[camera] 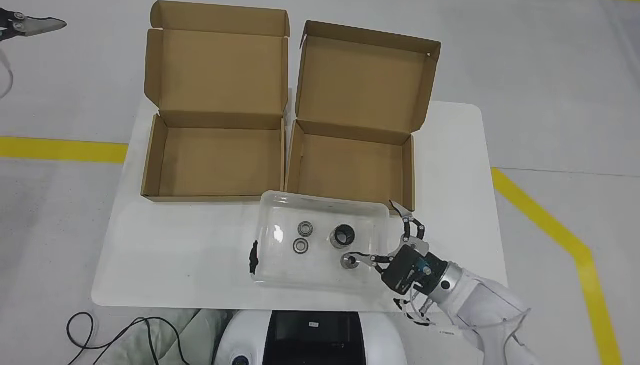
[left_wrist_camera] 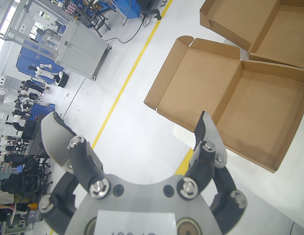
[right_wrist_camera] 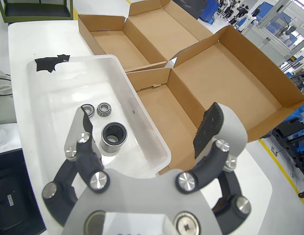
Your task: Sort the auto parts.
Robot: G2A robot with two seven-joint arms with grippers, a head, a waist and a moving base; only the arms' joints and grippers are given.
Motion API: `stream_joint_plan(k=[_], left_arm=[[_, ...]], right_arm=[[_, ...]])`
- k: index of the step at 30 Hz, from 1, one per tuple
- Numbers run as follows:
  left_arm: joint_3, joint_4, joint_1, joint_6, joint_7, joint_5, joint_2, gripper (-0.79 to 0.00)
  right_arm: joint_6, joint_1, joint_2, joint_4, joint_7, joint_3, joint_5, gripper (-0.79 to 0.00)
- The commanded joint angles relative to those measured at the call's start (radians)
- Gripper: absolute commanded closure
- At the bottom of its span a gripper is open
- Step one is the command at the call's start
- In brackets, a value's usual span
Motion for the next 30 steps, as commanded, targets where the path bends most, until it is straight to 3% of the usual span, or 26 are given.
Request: stream_joint_plan(k=[1,10,15,22,30], left_arm=[[0.0,0.0,0.0,0.0,0.0,0.0,0.0,-0.785],[0.0,0.0,0.0,0.0,0.0,0.0,0.0,-0.785],[0.0,0.0,0.0,0.0,0.0,0.0,0.0,-0.785],[0.0,0.0,0.0,0.0,0.0,0.0,0.0,-0.785],[0.0,0.0,0.0,0.0,0.0,0.0,0.0,-0.785]], right_arm=[[0.0,0.0,0.0,0.0,0.0,0.0,0.0,-0.785],[0.0,0.005,0.0,0.001,0.0,-0.005,0.008,-0.785],[-0.122,0.072,0.006,0.037,0.039,-0.031,0.061,-0.785],[-0.26,0.192,0.004,0.112,0.191,-0.106,0.17,-0.785],[-0.247,0.268,-0.005,0.132,0.427,-0.205,0.23,-0.785]])
